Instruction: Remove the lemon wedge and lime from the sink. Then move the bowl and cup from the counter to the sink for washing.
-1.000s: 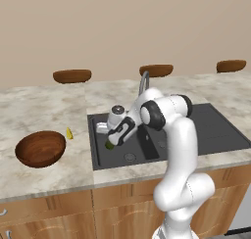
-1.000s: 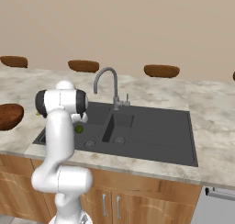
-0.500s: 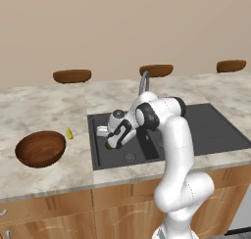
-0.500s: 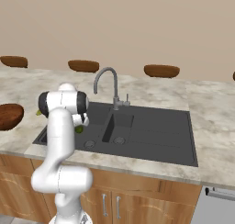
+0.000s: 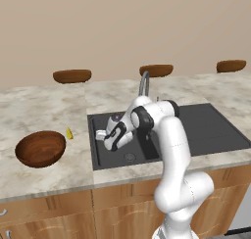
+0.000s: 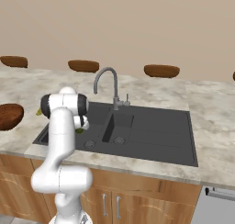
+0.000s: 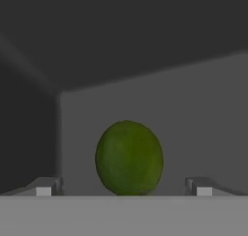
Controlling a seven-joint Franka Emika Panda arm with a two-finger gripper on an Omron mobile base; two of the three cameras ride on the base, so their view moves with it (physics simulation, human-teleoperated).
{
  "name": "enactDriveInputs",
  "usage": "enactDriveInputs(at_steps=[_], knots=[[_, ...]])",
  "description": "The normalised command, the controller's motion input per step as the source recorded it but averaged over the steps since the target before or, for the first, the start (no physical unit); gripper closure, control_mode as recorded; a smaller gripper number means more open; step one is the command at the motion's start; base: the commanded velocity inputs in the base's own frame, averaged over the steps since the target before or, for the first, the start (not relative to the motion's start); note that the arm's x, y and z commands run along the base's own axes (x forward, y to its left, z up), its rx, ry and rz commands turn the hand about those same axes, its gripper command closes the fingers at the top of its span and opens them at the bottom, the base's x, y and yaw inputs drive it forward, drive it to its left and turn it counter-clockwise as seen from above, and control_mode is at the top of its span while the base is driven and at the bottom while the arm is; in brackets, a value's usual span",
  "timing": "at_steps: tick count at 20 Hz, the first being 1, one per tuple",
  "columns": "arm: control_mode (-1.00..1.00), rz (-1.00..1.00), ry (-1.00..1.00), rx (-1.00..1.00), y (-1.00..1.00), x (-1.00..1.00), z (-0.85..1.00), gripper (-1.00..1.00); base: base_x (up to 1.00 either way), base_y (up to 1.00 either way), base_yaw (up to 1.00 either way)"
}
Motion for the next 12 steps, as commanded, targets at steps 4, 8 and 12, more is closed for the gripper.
enactDriveInputs(at_steps=[4,8,12], knots=[[-1.0,0.0,0.06,0.0,0.0,0.2,-0.29,-1.0,0.0,0.0,0.0],[-1.0,0.0,0.04,0.0,0.0,0.21,-0.28,-1.0,0.0,0.0,0.0],[-1.0,0.0,0.04,0.0,0.0,0.19,-0.28,-1.0,0.0,0.0,0.0]])
